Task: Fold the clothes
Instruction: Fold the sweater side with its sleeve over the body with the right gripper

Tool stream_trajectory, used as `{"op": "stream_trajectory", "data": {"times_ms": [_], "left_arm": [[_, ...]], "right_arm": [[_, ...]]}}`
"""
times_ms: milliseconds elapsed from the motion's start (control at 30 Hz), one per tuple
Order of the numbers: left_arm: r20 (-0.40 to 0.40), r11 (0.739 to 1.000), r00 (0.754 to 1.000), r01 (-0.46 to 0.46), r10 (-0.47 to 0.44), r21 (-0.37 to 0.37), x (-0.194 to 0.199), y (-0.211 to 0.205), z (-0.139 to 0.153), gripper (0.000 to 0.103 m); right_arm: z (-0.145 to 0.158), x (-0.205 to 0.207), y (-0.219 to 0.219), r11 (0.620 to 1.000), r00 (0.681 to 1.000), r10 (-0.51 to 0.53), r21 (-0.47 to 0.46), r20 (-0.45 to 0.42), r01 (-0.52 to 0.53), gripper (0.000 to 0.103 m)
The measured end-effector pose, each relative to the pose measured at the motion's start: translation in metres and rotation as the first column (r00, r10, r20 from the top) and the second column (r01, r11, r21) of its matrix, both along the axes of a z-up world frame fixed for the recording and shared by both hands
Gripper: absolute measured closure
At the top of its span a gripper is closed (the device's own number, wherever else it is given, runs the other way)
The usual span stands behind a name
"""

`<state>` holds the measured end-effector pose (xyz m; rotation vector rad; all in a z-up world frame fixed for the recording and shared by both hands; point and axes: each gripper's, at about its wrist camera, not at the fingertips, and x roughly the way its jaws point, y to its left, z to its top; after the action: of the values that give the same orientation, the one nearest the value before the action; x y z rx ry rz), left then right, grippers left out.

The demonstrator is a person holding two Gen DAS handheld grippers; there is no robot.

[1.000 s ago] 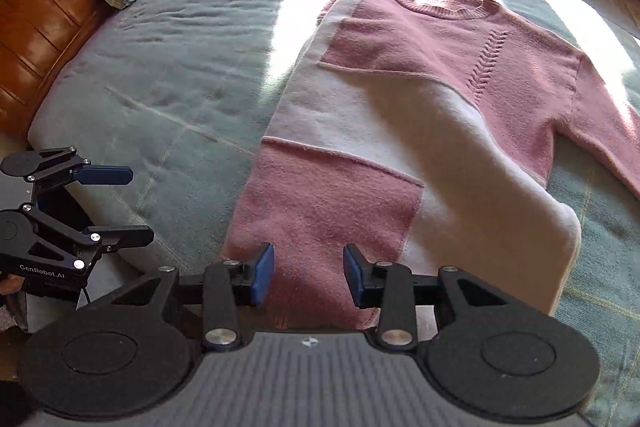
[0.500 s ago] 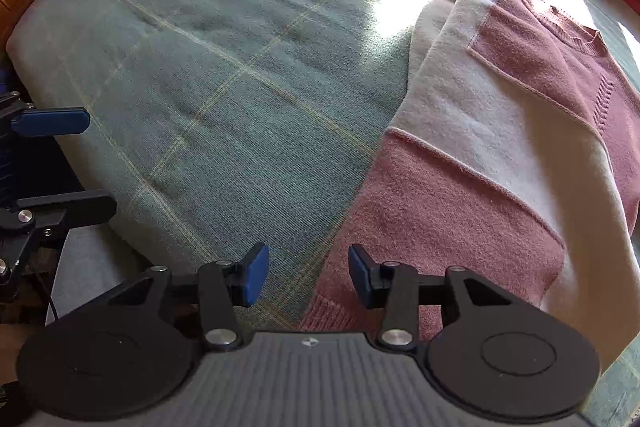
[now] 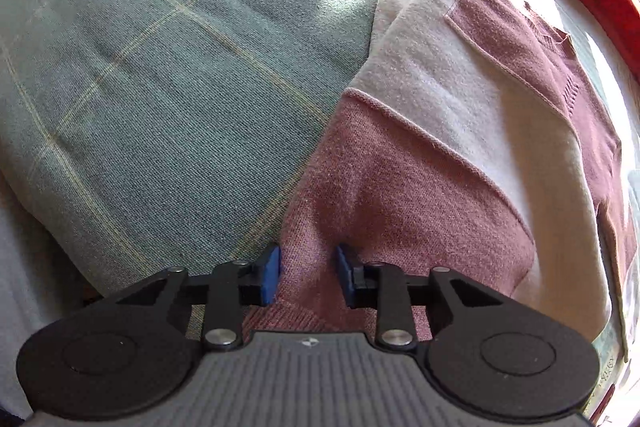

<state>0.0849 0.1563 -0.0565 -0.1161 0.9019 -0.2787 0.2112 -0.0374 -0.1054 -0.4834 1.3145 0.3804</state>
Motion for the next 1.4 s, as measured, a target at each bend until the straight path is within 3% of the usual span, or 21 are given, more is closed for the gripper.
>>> {"op": "stream_trajectory", "data": {"times_ms": [67, 600, 900, 1033, 1200, 1400], "left_arm": [[0.0, 1.0, 1.0, 0.007, -0.007, 0.0, -0.001, 0.001, -0.001, 0.02], [-0.025, 0.999, 0.999, 0.031, -0.03, 0.02, 0.013, -0.023, -0.002, 0.02], [-0.04, 0.996, 0.996, 0.081, -0.079, 0.04, 0.023, -0.05, 0.0, 0.02], [-0.039, 0.994, 0.994, 0.099, -0.098, 0.035, 0.028, -0.06, 0.001, 0.02], [0.024, 0.988, 0.988, 0.151, -0.151, 0.017, 0.031, -0.076, 0.003, 0.02], [-0.019, 0.986, 0.986, 0.164, -0.165, -0.015, 0.051, -0.098, -0.006, 0.02]], "right_arm": [[0.009, 0.0, -0.009, 1.0, 1.0, 0.007, 0.022, 0.005, -0.007, 0.091], [0.065, 0.01, -0.083, 0.996, 0.995, -0.024, 0.09, 0.097, 0.015, 0.093], [0.078, 0.02, -0.133, 0.991, 0.979, -0.111, 0.092, 0.172, 0.096, 0.093], [0.08, 0.029, -0.159, 0.988, 0.966, -0.152, 0.069, 0.21, 0.141, 0.093], [0.069, 0.04, -0.198, 0.97, 0.943, -0.243, 0.069, 0.227, 0.233, 0.093], [0.043, 0.047, -0.221, 0.944, 0.924, -0.326, 0.126, 0.198, 0.306, 0.092]]}}
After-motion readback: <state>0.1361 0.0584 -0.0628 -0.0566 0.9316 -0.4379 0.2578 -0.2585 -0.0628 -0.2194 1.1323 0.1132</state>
